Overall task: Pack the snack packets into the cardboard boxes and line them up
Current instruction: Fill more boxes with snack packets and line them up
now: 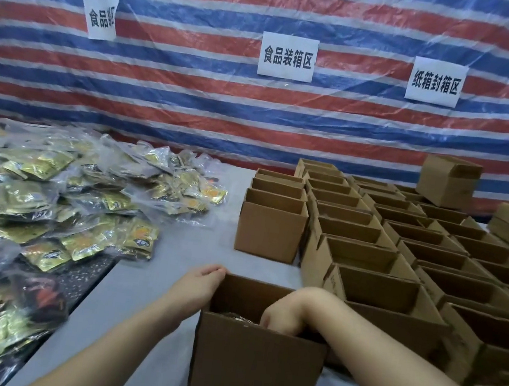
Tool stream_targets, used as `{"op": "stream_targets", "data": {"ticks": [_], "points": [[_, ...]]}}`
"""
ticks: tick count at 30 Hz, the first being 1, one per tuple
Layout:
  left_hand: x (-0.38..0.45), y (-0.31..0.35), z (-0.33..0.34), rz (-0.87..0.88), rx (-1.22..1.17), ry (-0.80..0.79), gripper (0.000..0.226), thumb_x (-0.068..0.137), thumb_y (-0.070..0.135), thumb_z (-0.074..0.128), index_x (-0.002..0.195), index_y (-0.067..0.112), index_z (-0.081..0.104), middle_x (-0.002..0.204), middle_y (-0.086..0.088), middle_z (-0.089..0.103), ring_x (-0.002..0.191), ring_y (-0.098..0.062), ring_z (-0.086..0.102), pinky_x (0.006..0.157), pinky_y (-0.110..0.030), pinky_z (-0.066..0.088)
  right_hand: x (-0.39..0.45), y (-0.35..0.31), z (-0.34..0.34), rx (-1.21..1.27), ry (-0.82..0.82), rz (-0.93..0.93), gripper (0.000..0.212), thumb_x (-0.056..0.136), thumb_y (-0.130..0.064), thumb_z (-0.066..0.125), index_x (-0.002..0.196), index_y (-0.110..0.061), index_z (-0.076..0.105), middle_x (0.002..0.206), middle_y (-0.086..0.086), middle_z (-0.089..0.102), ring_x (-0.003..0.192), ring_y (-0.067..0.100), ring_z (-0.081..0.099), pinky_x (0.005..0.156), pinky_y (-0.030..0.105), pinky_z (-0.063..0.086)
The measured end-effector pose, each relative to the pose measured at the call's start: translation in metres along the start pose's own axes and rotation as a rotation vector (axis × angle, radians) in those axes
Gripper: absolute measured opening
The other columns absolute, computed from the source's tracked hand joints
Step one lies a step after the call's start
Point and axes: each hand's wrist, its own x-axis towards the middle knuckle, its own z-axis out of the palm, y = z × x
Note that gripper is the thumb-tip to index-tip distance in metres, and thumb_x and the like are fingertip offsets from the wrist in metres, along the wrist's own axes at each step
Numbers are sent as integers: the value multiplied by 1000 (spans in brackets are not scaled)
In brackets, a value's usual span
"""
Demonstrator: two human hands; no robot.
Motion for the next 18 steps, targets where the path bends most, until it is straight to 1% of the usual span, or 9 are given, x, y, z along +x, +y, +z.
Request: {"op": "stream_targets", "data": {"ticks": [3, 5, 7, 9, 10, 12, 14, 16, 18], "points": [[1, 3, -2, 0, 4, -2, 34, 106, 29, 40, 94, 12, 67, 92, -6, 64, 89, -15, 57, 75, -27, 40, -3, 3, -1, 217, 4, 7, 35, 105, -28, 53, 129, -6, 63, 133, 12, 64, 101, 15, 63, 91, 30, 50], [1, 4, -2, 2, -16, 0, 33, 105, 28, 41, 94, 12, 68, 88, -4, 64, 87, -16, 57, 73, -26, 41, -9, 2, -7, 320, 73, 21, 37, 104, -46, 50, 115, -17, 70, 117, 2, 71, 100, 15, 67, 88, 31, 52], [1, 6, -1, -17, -13, 1, 32, 105, 28, 42, 96, 14, 69, 93, -6, 67, 91, -18, 59, 75, -27, 43, -13, -1, -14, 275, 215, 48, 37, 101, -55, 46, 99, -28, 71, 100, -5, 72, 92, 12, 68, 76, 30, 54], [-1, 8, -1, -29, -2, -5, 32, 105, 28, 41, 96, 14, 69, 94, -8, 66, 89, -18, 59, 73, -27, 44, -8, -5, -16, 226, 283, 45, 34, 102, -53, 47, 98, -29, 70, 94, -5, 70, 83, 9, 67, 68, 26, 51], [0, 8, -1, -24, 2, -8, 32, 105, 27, 41, 95, 14, 68, 92, -8, 65, 86, -17, 58, 70, -25, 44, -4, -8, -15, 206, 263, 42, 32, 102, -50, 49, 104, -26, 71, 98, -4, 70, 86, 9, 66, 70, 27, 50], [1, 7, 0, -7, 12, -5, 33, 105, 27, 41, 92, 15, 68, 87, -4, 64, 82, -14, 57, 62, -19, 43, 7, -12, -10, 154, 196, 62, 32, 102, -45, 52, 113, -21, 69, 112, -1, 69, 98, 12, 63, 83, 31, 46], [0, 6, 0, 0, 11, 2, 33, 105, 27, 40, 90, 17, 68, 83, 0, 63, 77, -11, 57, 55, -12, 42, 15, -15, -5, 177, 168, 83, 31, 100, -49, 52, 104, -22, 67, 111, -1, 67, 106, 16, 61, 96, 36, 44], [-2, 6, 0, -3, -3, 11, 33, 106, 27, 40, 90, 17, 68, 84, -1, 64, 77, -9, 58, 58, -15, 43, 12, -17, -6, 242, 143, 62, 30, 100, -51, 51, 99, -24, 65, 112, 0, 67, 111, 18, 62, 105, 40, 43], [-2, 7, 0, -30, -23, 13, 33, 105, 29, 41, 90, 18, 67, 87, -5, 65, 79, -13, 60, 61, -23, 44, 0, -18, -6, 284, 161, 21, 37, 100, -53, 48, 106, -22, 67, 112, 0, 69, 107, 17, 65, 103, 41, 46]]}}
